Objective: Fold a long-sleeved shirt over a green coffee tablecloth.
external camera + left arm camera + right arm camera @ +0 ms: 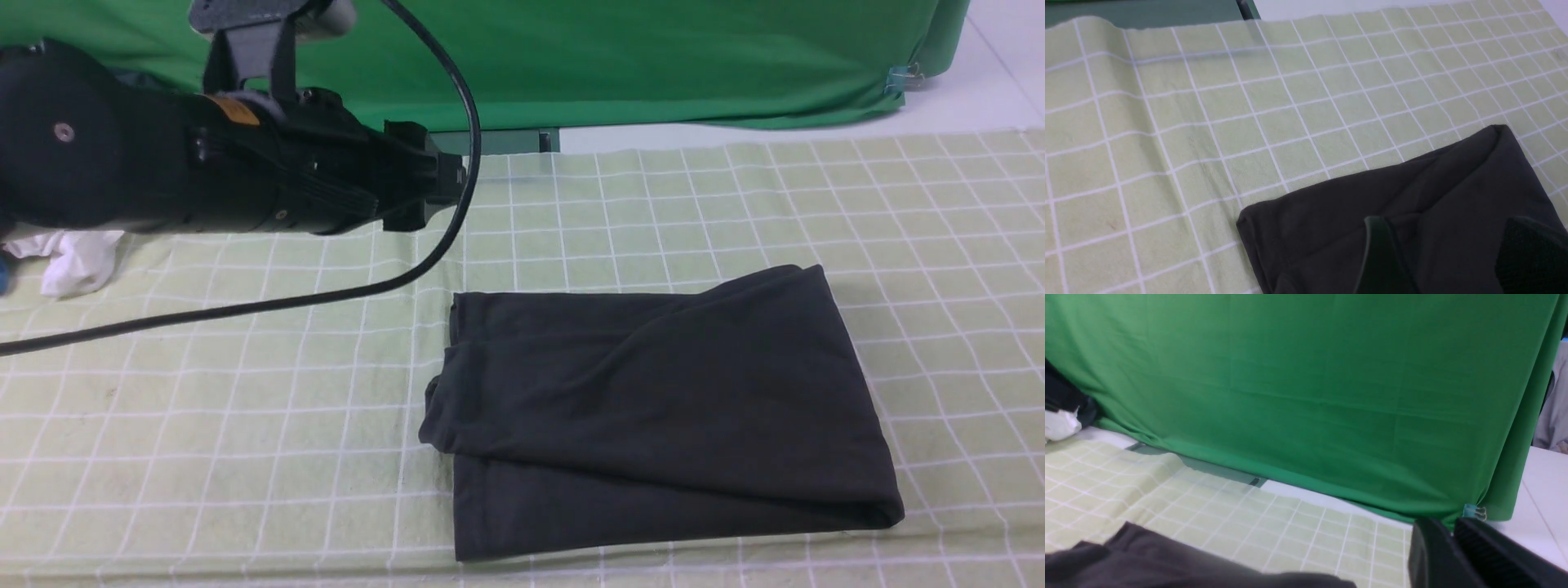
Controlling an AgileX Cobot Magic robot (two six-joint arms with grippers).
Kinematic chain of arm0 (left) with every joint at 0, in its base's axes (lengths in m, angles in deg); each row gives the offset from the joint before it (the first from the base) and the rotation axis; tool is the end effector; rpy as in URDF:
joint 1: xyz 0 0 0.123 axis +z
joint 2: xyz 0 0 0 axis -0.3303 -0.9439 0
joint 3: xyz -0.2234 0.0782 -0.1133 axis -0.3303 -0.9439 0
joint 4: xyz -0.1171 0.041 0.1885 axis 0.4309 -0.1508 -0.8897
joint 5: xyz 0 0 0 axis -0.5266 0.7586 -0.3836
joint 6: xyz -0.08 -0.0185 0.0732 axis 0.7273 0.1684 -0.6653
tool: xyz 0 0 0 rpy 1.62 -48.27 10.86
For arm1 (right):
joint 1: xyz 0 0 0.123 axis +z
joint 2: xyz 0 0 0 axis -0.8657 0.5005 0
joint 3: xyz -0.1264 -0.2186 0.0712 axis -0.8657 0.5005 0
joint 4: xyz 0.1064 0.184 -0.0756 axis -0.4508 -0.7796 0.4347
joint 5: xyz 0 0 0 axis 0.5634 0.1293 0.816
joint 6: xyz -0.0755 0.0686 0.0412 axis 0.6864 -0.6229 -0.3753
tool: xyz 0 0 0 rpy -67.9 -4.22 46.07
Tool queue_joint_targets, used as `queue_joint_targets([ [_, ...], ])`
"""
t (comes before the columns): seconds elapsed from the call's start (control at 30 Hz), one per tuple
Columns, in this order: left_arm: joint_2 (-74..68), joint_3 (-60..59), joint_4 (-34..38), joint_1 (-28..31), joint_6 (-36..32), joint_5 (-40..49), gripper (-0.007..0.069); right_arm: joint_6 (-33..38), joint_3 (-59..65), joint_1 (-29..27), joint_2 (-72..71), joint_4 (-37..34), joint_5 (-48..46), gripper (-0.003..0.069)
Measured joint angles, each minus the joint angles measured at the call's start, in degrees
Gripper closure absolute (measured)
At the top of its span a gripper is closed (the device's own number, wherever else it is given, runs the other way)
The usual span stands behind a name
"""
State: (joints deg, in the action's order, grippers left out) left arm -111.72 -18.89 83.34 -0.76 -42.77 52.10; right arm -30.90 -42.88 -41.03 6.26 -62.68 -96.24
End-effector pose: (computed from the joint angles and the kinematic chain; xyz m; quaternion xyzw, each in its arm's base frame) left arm 0.2703 -0.1194 0.2942 0.0891 0.8799 -0.2095 0.4171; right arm 0.0779 0.0262 0.2947 -0.1355 0.6692 0.0918 0.7248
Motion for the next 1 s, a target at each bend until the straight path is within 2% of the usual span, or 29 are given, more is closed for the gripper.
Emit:
queue_joint_targets([
  [0.23,0.00,0.00,-0.97,0.00,0.00,2.88,0.0241,0.00,8.38,-2.71,-6.50,2.63,-1.94,0.0560],
  [0.4,0.00,0.00,-1.26,0.00,0.00,4.43,0.0241,0.00,11.85,-7.41,-9.40,4.50,-4.05,0.0547],
  [0.43,0.00,0.00,-1.30,0.00,0.00,4.90,0.0241,0.00,13.76,-10.35,-10.31,4.69,-4.45,0.0540],
  [0.63,0.00,0.00,-1.09,0.00,0.00,5.46,0.0241,-0.01,18.84,-17.05,-13.27,4.76,-6.00,0.0528],
  [0.9,0.00,0.00,0.57,0.00,0.00,6.17,0.0243,-0.01,19.89,-18.38,-13.54,4.76,-7.31,0.0515],
  [1.0,0.45,0.00,1.15,0.00,0.04,6.99,0.0274,-0.01,19.96,-18.38,-13.54,4.76,-7.25,0.0514],
])
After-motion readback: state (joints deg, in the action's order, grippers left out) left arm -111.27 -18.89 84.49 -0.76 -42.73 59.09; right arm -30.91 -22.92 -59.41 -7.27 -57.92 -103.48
